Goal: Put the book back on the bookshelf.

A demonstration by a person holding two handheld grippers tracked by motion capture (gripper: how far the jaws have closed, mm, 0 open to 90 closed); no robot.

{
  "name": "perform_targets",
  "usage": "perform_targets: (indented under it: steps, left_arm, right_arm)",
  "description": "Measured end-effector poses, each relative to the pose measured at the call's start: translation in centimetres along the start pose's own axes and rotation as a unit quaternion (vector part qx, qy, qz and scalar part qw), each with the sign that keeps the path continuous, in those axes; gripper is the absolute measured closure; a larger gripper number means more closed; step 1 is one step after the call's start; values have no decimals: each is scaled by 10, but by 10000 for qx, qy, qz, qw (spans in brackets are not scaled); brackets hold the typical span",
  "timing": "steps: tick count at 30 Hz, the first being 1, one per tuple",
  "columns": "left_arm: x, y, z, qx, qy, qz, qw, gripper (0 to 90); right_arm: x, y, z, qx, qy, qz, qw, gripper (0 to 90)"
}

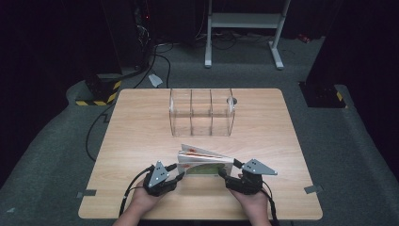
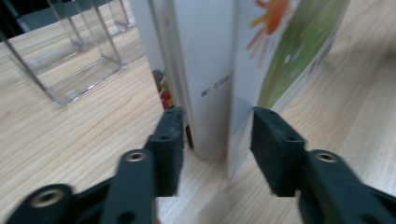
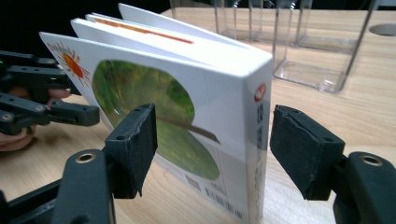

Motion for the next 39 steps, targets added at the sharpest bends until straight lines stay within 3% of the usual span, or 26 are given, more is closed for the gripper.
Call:
perform_targets:
  steps: [4, 10, 14, 18, 22, 25, 30, 35, 39]
  left_arm:
    - [1, 4, -5, -92, 35, -86, 9999, 427]
    - [3, 9, -13, -174, 41, -170, 9997, 389]
    - [4, 12, -18, -287, 67, -120, 9995, 379]
    - [10, 24, -20, -431, 276, -266, 9983, 355]
    - [19, 41, -17, -620, 565, -574, 9948, 355]
    - [29, 59, -17, -918, 731, -783, 9900, 356]
    - [40, 81, -21, -1298, 989, -907, 9824, 343]
    - [48, 91, -22, -1376, 1015, -1030, 9799, 343]
    - [52, 92, -18, -1429, 1176, -1126, 9763, 312]
  right_arm:
    - [-5, -1, 0, 51, -54, -151, 9999, 317]
    - [-12, -1, 1, 40, -172, -353, 9992, 334]
    - [-16, 2, 3, -22, -233, -503, 9985, 360]
    - [-17, 5, 5, -54, -252, -609, 9978, 388]
    - [-18, 5, 3, -119, -279, -570, 9979, 483]
    - [-17, 6, 2, -193, -270, -592, 9977, 534]
    - [-16, 10, 1, -247, -317, -722, 9966, 609]
    - [-14, 16, 1, -312, -328, -847, 9954, 726]
    - [-13, 19, -1, -274, -315, -896, 9951, 742]
Point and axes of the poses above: each handheld gripper's, and its own axes: z roughly forward along the jaws, x roughly out of its underside, y roughly to its left, the point moved 7 cm from there along z, roughly forward along the jaws, and after that the axes turned 7 degrees about -x, right-handed, at the moved point
